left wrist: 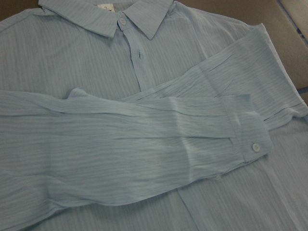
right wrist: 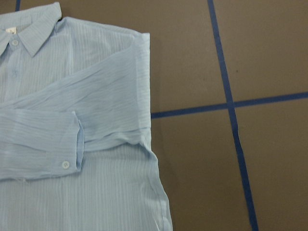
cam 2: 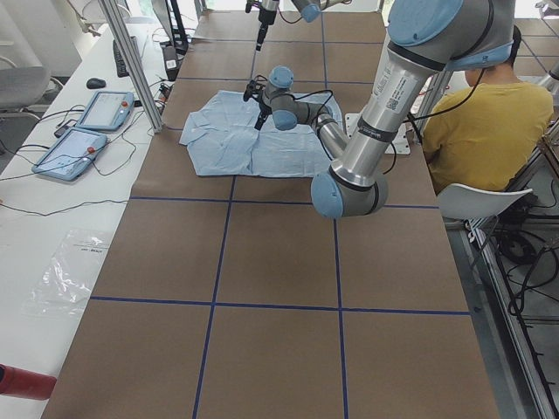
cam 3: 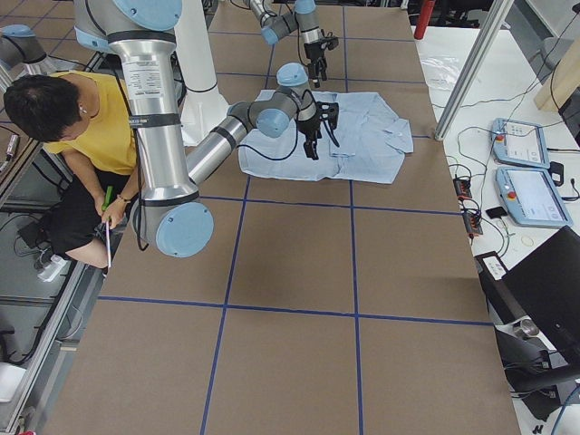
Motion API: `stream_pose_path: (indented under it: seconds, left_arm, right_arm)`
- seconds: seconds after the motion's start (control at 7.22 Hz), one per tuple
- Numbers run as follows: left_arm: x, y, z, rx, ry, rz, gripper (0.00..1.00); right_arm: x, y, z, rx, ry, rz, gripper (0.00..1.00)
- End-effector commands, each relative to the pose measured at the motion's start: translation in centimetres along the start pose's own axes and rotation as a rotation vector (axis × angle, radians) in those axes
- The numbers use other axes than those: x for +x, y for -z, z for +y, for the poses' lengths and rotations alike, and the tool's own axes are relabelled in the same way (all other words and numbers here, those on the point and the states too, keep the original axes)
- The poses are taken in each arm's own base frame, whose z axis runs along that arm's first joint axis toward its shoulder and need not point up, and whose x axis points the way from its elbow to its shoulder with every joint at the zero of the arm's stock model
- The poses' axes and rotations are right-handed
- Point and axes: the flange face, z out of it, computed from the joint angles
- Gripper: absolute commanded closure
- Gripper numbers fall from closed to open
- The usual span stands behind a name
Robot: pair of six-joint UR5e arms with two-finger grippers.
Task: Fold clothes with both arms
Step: 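Release the sleeve and move both grippers to the shirt hem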
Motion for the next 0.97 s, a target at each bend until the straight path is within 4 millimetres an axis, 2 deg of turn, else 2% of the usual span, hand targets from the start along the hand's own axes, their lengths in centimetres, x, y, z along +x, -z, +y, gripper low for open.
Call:
stream_pose_path:
  seconds: [0.0,0.14,0.28,0.42,0.55,0.69,0.83]
  left_arm:
    - [-3.9,4.0,6.7,-0.045,0.039,-0.031,0.0]
    - [-3.8,3.8,10.6,-0.059,0.098,-0.064,0.0]
    - [-2.0,2.3,14.4,-0.072,0.167,-0.082,0.0]
    - [-1.0,0.9,18.3,-0.086,0.216,-0.113,0.0]
    - [0.0,0.0,20.9,-0.094,0.24,-0.132,0.0]
    - [0.8,-0.7,23.0,-0.117,0.25,-0.156,0.12]
    - [1.0,-1.1,23.9,-0.135,0.246,-0.183,0.36]
  right_arm:
    - [-0.3,-2.0,10.3,0.017,-0.022,0.055,0.0]
    - [-1.3,-2.8,13.5,0.012,-0.034,0.052,0.0]
    - [-2.1,-3.0,15.7,0.033,-0.035,0.042,0.0]
    - [-2.2,-3.0,16.2,0.03,-0.027,0.042,0.0]
    - [-2.1,-3.1,16.4,0.027,-0.026,0.045,0.0]
    - [-2.1,-3.1,16.4,0.027,-0.026,0.045,0.0]
    - [-2.1,-3.1,16.5,0.026,-0.025,0.045,0.0]
